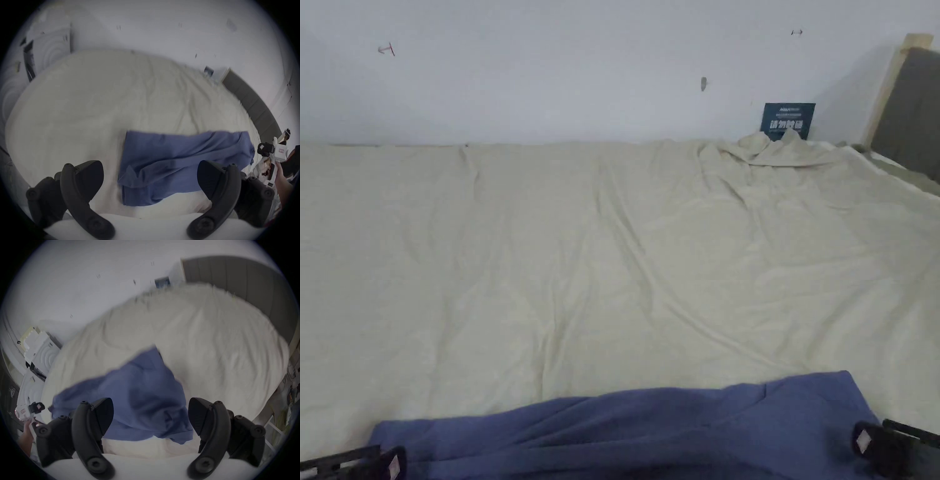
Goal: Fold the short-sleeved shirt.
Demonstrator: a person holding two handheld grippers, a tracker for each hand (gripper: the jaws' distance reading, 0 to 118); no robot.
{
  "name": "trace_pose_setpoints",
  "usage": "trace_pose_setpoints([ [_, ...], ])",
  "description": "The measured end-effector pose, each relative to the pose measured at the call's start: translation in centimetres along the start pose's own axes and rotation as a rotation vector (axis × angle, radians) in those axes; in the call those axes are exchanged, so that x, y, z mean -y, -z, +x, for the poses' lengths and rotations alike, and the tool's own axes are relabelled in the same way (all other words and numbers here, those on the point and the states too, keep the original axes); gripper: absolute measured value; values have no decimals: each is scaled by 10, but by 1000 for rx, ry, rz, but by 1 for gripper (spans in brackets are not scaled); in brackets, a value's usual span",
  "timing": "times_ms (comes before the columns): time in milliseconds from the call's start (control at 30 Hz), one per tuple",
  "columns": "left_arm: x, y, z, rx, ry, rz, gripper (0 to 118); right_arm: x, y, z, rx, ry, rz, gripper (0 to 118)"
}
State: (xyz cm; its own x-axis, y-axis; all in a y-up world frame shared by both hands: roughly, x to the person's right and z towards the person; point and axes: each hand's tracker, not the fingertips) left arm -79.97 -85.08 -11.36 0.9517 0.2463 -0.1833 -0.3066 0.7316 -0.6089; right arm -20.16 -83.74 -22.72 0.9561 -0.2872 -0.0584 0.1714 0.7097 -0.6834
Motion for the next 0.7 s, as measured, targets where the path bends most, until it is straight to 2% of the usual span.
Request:
trace_pose_setpoints([
  [67, 5, -41, 22, -14, 21, 174, 116, 4, -53, -25, -94, 3, 291, 102],
  [100, 6, -56, 30, -12, 27, 227, 116, 5, -72, -34, -135, -14, 383, 102],
  [133, 9, -75, 41, -14, 31, 293, 116, 9, -97, -47, -183, -66, 499, 105],
  [167, 12, -90, 51, -25, 37, 349, 116, 11, -112, -59, -217, -121, 584, 114],
  [200, 13, -98, 59, -21, 41, 372, 117, 16, -119, -65, -246, -140, 683, 118],
  [233, 14, -107, 66, -3, 45, 380, 117, 20, -129, -75, -227, -134, 757, 118],
  [267, 15, -113, 73, 5, 46, 377, 117, 19, -138, -80, -195, -124, 733, 118],
  [300, 15, -120, 80, 40, 59, 383, 116, 12, -153, -87, -188, -146, 589, 118],
  [333, 15, -125, 85, 74, 77, 388, 110, 16, -155, -90, -198, -147, 627, 118],
  [367, 16, -127, 85, 78, 94, 397, 98, 20, -161, -93, -208, -161, 666, 118],
  [400, 18, -134, 91, 83, 123, 430, 79, 23, -163, -87, -255, -182, 683, 118],
  [433, 20, -140, 96, 61, 146, 459, 43, 28, -168, -89, -304, -198, 696, 118],
  [467, 21, -145, 100, 41, 150, 466, 20, 30, -173, -92, -302, -194, 689, 110],
  [500, 22, -150, 104, 34, 145, 476, 10, 32, -177, -95, -290, -191, 685, 81],
  [533, 23, -155, 105, 47, 130, 492, 9, 36, -180, -95, -289, -190, 691, 9],
  [567, 24, -159, 106, 72, 114, 506, 8, 38, -184, -97, -285, -197, 701, 2],
  [633, 24, -167, 109, 90, 97, 509, 2, 38, -185, -97, -243, -220, 695, 2],
  [700, 26, -174, 111, 90, 96, 526, 0, 36, -189, -98, -313, -183, 636, 2],
])
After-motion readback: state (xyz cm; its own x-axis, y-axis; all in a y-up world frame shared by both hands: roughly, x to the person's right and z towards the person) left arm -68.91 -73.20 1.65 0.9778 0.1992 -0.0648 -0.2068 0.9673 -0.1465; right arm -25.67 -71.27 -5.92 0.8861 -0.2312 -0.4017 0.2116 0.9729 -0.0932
